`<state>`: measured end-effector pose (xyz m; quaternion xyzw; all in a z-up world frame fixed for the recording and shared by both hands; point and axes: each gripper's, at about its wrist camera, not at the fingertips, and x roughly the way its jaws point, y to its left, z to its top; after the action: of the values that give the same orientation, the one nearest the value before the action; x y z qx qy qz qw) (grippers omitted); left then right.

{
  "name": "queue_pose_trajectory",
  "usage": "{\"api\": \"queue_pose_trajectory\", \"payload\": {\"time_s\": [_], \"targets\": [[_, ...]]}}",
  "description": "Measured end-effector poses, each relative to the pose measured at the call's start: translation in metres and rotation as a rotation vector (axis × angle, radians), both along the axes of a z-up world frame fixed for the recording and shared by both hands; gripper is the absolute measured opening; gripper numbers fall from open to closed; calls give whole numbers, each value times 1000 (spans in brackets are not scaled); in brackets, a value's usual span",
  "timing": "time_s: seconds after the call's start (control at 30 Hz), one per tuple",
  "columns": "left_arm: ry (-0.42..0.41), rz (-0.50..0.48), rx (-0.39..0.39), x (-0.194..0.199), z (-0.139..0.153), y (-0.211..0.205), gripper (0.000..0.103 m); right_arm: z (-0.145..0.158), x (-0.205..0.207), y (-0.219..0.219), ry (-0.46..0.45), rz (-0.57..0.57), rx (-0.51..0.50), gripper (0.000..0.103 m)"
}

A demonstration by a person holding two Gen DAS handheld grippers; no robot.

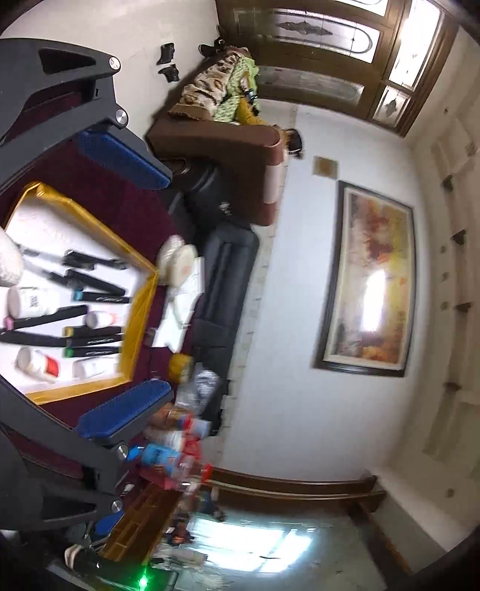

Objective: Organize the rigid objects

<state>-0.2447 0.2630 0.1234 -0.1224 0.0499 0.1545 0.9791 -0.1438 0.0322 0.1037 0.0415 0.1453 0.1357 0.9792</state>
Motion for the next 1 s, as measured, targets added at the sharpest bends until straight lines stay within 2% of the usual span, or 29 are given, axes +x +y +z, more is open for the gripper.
{"api": "queue_pose_trajectory", "payload": {"time_s": [0.07,0.13,0.23,0.3,0.37,0.43,0.57,0.73,1.0], "targets": [[92,-41,1,16,0,-3,103,-5,7,-3,56,0,-15,102],[164,-79,-47,28,-4,2,103,-8,11,-7,96,-5,-26,102],[206,-32,-99,31,-6,9,103,-10,2,-11,85,-27,-60,102],[261,68,-65,35,-7,9,103,-10,-11,-14,58,-32,-94,102],[341,170,19,45,-9,5,103,-14,-21,-8,23,-31,-138,102],[392,217,62,54,-13,2,103,-18,-31,1,-6,-13,-197,102],[457,189,-25,61,-24,11,103,-19,-43,19,-35,57,-266,102],[506,251,-2,65,-32,10,103,-23,-46,28,-12,103,-286,102],[541,218,-32,67,-38,8,103,-35,-44,42,45,125,-353,102]]}}
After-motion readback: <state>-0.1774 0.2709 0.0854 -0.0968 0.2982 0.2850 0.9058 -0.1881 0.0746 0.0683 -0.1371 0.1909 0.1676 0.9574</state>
